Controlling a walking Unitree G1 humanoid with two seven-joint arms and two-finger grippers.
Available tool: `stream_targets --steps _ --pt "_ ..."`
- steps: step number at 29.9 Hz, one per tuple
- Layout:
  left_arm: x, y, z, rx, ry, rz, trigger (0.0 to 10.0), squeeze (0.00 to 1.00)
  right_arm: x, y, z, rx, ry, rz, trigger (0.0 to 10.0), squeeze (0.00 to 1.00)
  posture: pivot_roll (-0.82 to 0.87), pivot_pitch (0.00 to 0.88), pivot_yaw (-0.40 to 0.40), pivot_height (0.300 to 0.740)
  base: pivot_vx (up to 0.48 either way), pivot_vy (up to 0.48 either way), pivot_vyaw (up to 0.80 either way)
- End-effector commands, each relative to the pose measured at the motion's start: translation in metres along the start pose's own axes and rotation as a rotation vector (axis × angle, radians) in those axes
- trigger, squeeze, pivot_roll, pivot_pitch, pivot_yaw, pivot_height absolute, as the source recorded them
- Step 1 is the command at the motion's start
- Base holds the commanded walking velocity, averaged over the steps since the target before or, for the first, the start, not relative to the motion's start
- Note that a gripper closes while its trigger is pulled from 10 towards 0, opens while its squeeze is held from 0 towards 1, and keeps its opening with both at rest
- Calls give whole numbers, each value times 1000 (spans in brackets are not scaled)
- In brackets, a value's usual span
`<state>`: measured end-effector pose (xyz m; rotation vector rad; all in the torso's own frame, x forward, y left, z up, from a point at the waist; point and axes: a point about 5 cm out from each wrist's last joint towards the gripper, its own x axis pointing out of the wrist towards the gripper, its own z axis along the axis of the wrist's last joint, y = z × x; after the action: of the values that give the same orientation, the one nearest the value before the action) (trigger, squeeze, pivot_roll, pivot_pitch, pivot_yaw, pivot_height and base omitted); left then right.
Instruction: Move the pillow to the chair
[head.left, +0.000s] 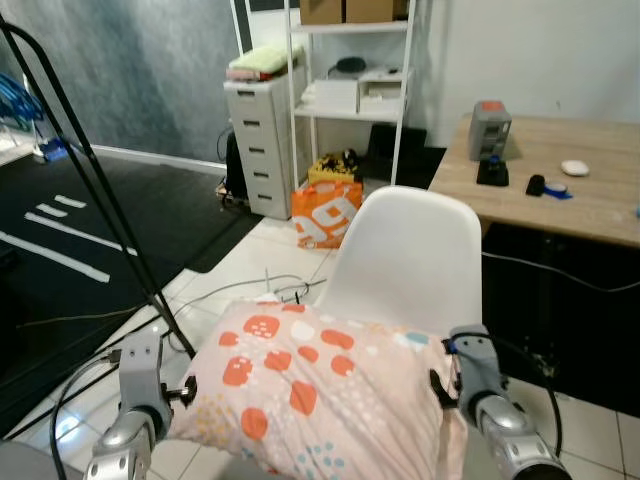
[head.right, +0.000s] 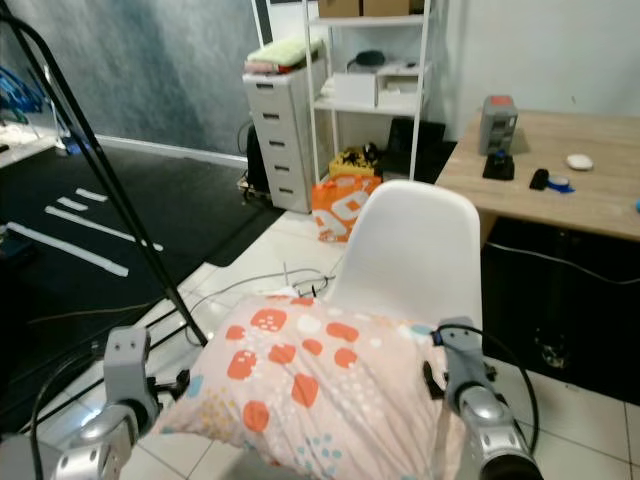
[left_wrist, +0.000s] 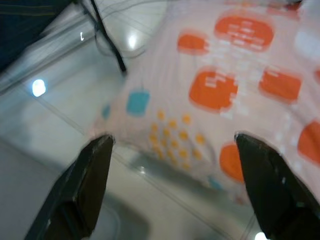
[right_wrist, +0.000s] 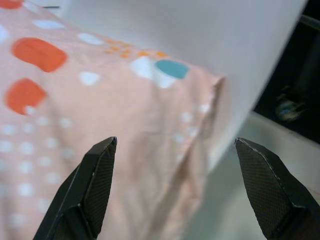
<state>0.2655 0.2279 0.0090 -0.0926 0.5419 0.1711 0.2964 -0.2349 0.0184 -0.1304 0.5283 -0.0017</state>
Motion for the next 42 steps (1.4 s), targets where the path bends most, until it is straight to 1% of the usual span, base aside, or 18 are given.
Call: stream_targets --steps 1,3,4,7,10,12,15,19,21,24,28,29,30,34,36,39,41,42 --pt "3 1 -4 -13 10 20 10000 0 3 11 -2 48 21 60 10000 0 -209 0 41 740 0 0 0" --pt "7 0 -17 -26 47 65 10000 0 6 29 1 32 19 145 10000 0 -204 0 37 740 0 0 0" --pt "7 0 -17 -26 47 65 10000 0 6 29 1 32 19 145 10000 0 -204 0 37 740 0 0 0" --pt "8 -2 -36 -91 131 74 10000 0 8 48 0 15 28 209 10000 0 -196 0 37 740 0 0 725" --pt "8 -2 -42 -110 166 80 10000 0 9 50 -1 14 31 218 10000 0 -193 0 31 740 0 0 725" --pt "9 -5 -44 -159 190 48 10000 0 8 52 -5 20 43 232 10000 0 -196 0 35 740 0 0 725" --pt "11 -2 -41 -173 174 79 10000 0 8 49 -6 33 48 237 10000 0 -193 0 40 740 0 0 725" --pt "12 1 -40 -228 165 98 10000 0 8 46 -7 39 52 230 10000 0 -210 0 46 740 0 0 731" --pt "12 1 -40 -233 158 99 10000 0 8 46 -6 40 49 241 10000 0 -202 0 30 740 0 0 731" --pt "12 -2 -42 -270 148 111 10000 0 8 46 -5 17 49 284 10000 0 -198 0 16 740 0 0 738" --pt "11 -5 -44 -249 134 84 10000 0 8 45 -4 30 39 292 10000 0 -197 0 -2 740 0 0 752" --pt "11 -6 -46 -216 138 73 10000 0 7 44 -4 24 40 294 10000 0 -194 0 -18 740 0 0 756" --pt "10 -9 -48 -219 117 47 10000 0 7 43 -4 7 37 316 10000 0 -189 0 -36 740 0 0 756" --pt "8 -12 -48 -198 88 23 10000 0 6 42 -3 -8 27 337 10000 0 -178 0 -48 740 0 0 756" --pt "7 -15 -51 -202 75 -10 10000 0 6 41 -1 8 16 337 10000 0 -177 0 -41 740 0 0 756" --pt "5 -17 -54 -177 68 -41 10000 0 6 40 -2 36 -2 335 10000 0 -177 0 -29 740 0 0 756" --pt "5 -18 -55 -154 66 -45 10000 0 5 40 -2 52 -8 335 10000 0 -178 0 -28 740 0 0 756" --pt "5 -17 -53 -130 50 -54 10000 0 4 41 -7 82 -11 344 10000 0 -183 0 -12 740 0 0 756"
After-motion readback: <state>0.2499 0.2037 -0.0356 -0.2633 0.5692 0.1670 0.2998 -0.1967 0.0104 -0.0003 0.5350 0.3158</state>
